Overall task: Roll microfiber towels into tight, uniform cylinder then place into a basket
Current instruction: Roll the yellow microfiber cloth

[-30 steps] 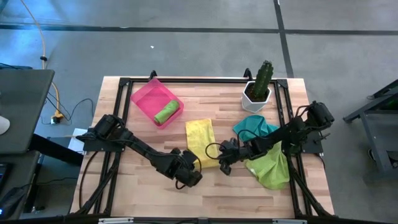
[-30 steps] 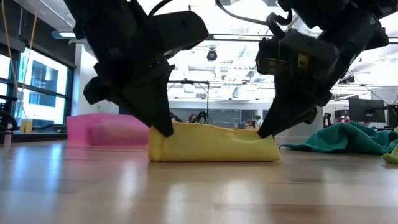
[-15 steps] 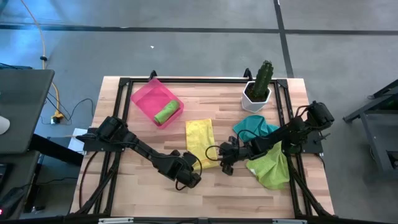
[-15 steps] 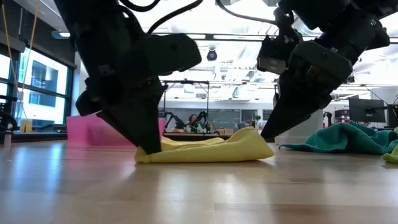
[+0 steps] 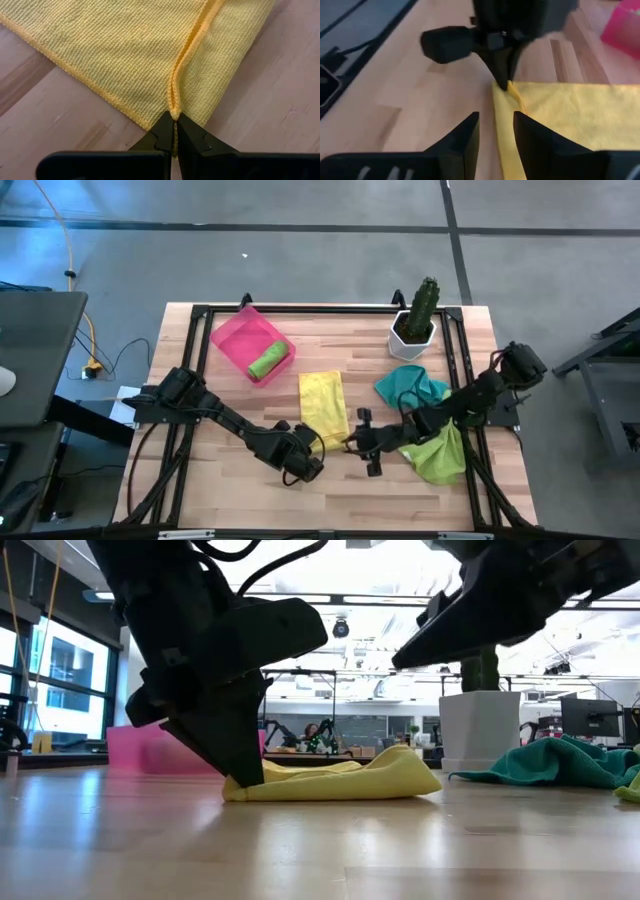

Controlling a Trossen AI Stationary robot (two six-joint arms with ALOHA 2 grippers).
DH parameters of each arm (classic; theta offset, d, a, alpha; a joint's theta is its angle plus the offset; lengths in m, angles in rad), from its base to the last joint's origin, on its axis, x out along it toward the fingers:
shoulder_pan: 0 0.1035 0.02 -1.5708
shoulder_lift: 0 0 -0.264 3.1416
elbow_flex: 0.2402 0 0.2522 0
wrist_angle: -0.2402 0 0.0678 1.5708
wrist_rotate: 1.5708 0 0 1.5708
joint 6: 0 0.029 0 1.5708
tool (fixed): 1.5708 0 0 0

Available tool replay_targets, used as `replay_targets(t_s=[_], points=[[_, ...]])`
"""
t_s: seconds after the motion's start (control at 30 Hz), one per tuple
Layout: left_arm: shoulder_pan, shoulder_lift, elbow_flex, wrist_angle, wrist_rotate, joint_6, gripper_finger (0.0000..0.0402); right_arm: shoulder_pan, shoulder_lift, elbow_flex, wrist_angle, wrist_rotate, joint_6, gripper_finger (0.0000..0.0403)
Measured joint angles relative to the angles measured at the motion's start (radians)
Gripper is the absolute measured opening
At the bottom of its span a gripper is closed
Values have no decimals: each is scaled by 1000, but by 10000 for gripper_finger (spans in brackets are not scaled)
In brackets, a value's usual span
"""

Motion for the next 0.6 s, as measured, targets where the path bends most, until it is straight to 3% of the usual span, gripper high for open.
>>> replay_targets(t_s=[0.4,0.6], points=[[0,0,0,1,2,0,3,2,80,0,32,-10,22,164],[0,0,0,1,5,0,3,2,131,0,30,-22,-36,169]])
